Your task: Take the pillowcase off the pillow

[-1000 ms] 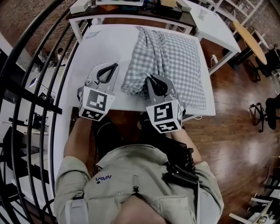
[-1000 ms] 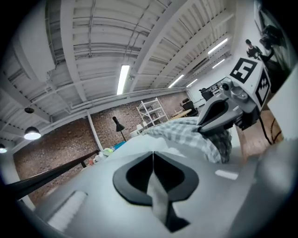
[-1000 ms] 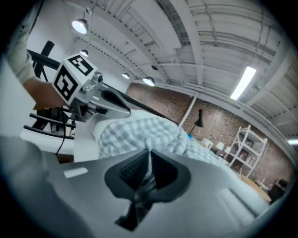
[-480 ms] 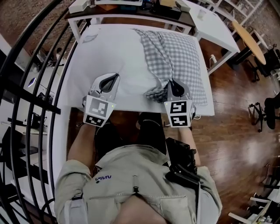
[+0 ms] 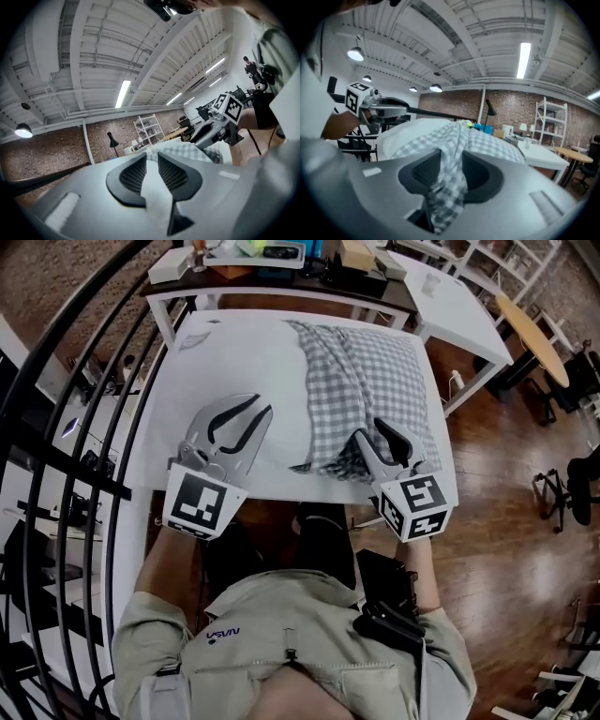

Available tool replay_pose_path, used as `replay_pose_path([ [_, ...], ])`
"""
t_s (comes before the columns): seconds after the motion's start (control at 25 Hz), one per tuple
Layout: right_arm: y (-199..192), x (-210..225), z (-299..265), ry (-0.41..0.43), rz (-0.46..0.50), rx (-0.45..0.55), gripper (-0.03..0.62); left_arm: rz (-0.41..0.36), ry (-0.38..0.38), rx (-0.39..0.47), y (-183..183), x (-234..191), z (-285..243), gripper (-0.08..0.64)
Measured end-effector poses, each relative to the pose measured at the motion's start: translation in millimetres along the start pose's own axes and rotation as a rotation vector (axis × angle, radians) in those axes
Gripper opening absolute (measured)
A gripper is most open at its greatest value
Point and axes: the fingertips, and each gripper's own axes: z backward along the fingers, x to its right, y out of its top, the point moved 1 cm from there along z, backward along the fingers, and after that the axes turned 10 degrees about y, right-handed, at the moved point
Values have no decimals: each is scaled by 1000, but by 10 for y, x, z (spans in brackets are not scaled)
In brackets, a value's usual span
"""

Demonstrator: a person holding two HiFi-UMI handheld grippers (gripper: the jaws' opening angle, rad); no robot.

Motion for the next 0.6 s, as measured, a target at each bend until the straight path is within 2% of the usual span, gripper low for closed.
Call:
replay_pose_path([
  [0.08,310,6,-39,18,55,47,167,-27,21,7,102,-232,-211,73],
  [0.2,759,87,-154,8,131,124,169,-5,54,-68,47,-577,-655,152],
  [0.32,1153,322,-326,-30,155,193,150,26,71,-143,-122,-804,-1067,202],
  [0.44,1295,579,-720,-22,136,150,147,92,58,-268,-486,-878,-1357,229],
  [0.52,1319,654,-1026,38,83,106,147,156,20,-333,-716,-806,-1475,272],
  [0.6,1339,663,-1338,106,30,60,147,180,8,-371,-826,-743,-1506,273],
])
